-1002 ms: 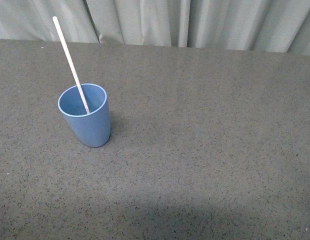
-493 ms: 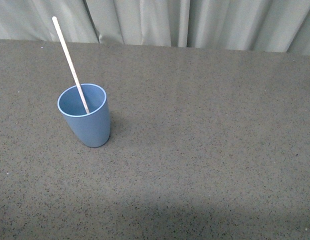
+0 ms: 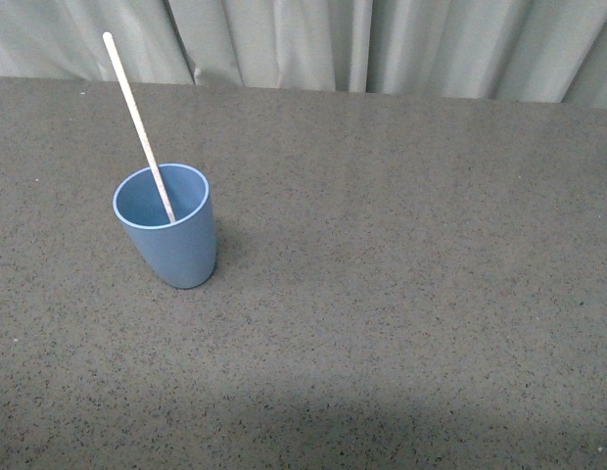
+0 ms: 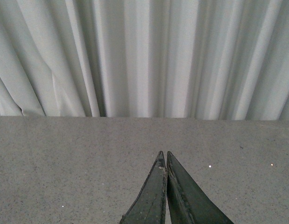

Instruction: Transfer chopsticks to blue cup

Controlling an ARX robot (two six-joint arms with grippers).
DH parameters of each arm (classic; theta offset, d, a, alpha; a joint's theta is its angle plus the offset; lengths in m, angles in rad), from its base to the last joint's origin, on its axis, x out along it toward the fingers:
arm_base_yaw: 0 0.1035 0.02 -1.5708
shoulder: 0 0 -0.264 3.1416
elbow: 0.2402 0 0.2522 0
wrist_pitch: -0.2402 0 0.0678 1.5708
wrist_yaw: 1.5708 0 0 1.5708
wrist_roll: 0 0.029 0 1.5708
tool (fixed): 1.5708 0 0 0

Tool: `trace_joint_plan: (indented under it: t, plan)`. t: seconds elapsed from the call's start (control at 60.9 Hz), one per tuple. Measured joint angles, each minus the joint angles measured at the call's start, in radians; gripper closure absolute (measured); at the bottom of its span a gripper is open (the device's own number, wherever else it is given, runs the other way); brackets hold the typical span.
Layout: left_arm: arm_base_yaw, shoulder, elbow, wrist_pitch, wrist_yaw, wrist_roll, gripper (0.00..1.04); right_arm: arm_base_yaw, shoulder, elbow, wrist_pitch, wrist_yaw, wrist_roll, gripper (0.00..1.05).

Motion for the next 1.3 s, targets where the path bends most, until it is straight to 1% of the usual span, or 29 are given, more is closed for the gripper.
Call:
trace_joint_plan:
  t: [0.181,0.213,0.246,0.279,0.312,0.64,0.722,0.755,0.837,0.936,0.969,1.166,1.182,1.248,1.297]
  plan:
    - [0.0,0.0,0.0,0.0,0.0,0.0,0.07,0.0,-0.041,0.0,-0.04,0.0,0.0,1.04]
    - [0.0,0.0,0.0,0.0,0.0,0.0,0.07,0.0,-0.066,0.0,-0.068,0.0,0.0,1.04]
    - [0.0,0.0,0.0,0.0,0.0,0.0,0.07,0.0,-0.121,0.001,-0.147,0.0,0.0,1.04]
    - [0.0,0.0,0.0,0.0,0.0,0.0,0.07,0.0,-0.159,0.001,-0.196,-0.003,-0.001,1.04]
    - [0.0,0.0,0.0,0.0,0.0,0.0,0.07,0.0,-0.185,0.001,-0.212,-0.003,0.0,1.04]
    - [0.0,0.0,0.0,0.0,0.0,0.0,0.07,0.0,-0.212,0.001,-0.218,-0.003,-0.001,1.03]
    - [0.0,0.0,0.0,0.0,0.0,0.0,0.07,0.0,-0.212,0.001,-0.218,-0.003,-0.001,0.9]
    - [0.0,0.0,0.0,0.0,0.0,0.0,0.07,0.0,-0.212,0.001,-0.218,-0.003,-0.001,0.83]
    - [0.0,0.0,0.0,0.0,0.0,0.0,0.07,0.0,-0.212,0.001,-0.218,-0.003,-0.001,0.7]
    - [0.0,0.0,0.0,0.0,0.0,0.0,0.07,0.0,-0.212,0.001,-0.218,-0.003,-0.001,0.51]
    - [0.0,0.0,0.0,0.0,0.0,0.0,0.07,0.0,-0.212,0.001,-0.218,-0.003,-0.001,0.42]
    - [0.0,0.0,0.0,0.0,0.0,0.0,0.07,0.0,-0.212,0.001,-0.218,-0.003,-0.001,0.08]
    - [0.0,0.0,0.0,0.0,0.0,0.0,0.07,0.0,-0.212,0.001,-0.218,-0.003,0.0,0.07]
    - [0.0,0.0,0.0,0.0,0.0,0.0,0.07,0.0,-0.212,0.001,-0.218,-0.003,0.0,0.1]
    - [0.0,0.0,0.0,0.0,0.0,0.0,0.07,0.0,-0.212,0.001,-0.218,-0.003,0.0,0.1]
